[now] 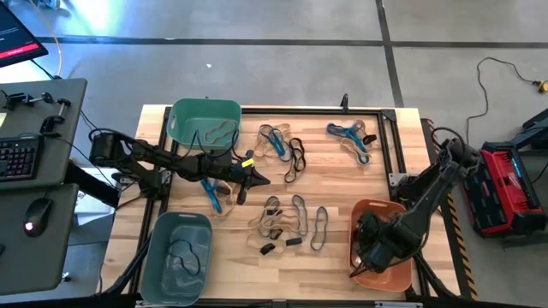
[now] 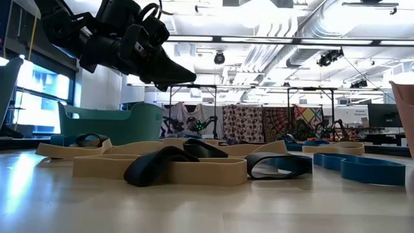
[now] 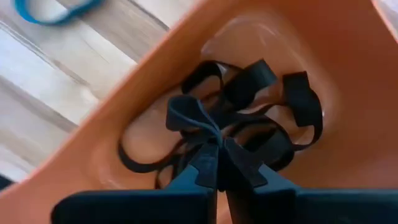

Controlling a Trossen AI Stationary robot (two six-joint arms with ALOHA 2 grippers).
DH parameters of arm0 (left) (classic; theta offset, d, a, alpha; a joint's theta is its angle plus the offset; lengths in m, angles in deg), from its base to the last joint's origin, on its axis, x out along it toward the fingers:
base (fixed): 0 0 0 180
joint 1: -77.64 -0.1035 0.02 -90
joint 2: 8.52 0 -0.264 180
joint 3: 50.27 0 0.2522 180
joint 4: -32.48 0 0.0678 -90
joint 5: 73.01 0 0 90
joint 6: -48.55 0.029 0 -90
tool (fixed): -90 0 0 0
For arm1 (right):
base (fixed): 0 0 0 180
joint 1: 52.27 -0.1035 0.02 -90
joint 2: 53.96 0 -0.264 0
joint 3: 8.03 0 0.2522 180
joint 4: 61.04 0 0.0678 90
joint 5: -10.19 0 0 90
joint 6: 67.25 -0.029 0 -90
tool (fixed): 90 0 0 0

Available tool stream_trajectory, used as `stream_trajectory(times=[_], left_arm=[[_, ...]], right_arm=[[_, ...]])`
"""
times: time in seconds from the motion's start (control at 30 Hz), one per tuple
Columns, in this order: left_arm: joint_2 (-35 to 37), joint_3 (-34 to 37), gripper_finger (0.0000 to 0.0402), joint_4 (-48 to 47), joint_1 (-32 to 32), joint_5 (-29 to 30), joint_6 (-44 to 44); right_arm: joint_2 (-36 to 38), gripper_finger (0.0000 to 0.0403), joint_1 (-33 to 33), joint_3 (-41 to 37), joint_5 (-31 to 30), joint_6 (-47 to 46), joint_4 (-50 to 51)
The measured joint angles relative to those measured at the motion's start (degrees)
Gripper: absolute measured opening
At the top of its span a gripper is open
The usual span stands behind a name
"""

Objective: Sort rubber bands into baskets
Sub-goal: Put the black rubber band into the orange bin

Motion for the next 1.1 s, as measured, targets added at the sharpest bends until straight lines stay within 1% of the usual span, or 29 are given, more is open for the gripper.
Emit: stream_trajectory(times=[0.27, 0.5, 0.67, 0.8, 0.9, 0.97, 1.03, 1.1], left_arm=[[0.0, 0.0, 0.0, 0.0, 0.0, 0.0, 0.0], [0.0, 0.0, 0.0, 0.0, 0.0, 0.0, 0.0], [0.0, 0.0, 0.0, -0.1, 0.0, -0.1, 0.0], [0.0, 0.0, 0.0, 0.0, 0.0, -0.2, 0.0], [0.0, 0.0, 0.0, 0.0, 0.0, -0.2, 0.1], [0.0, 0.1, 0.0, 0.0, 0.0, -0.2, 0.5], [0.0, 0.1, 0.0, 0.0, 0.0, -0.3, 0.9], [0.0, 0.1, 0.0, 0.0, 0.0, -0.3, 0.9]], right_arm=[[-4.2, 0.0045, 0.0, 0.0, 4.0, 1.9, -1.2], [-5.1, 0.0108, 0.0, 0.0, 6.0, 1.0, -4.2], [-5.0, 0.0149, 0.1, 0.0, 12.1, 0.1, -3.8], [-4.6, 0.017, 0.1, 0.0, 13.7, 0.3, -3.8], [-4.2, 0.0176, 0.2, 1.1, 13.2, 0.4, -3.1], [-4.1, 0.0176, 0.2, 3.2, 11.3, 0.6, -2.4], [-4.1, 0.0173, 0.3, 5.8, 7.5, 1.7, -0.8], [-4.1, 0.0167, 0.8, 8.7, 1.4, 3.3, -0.3]])
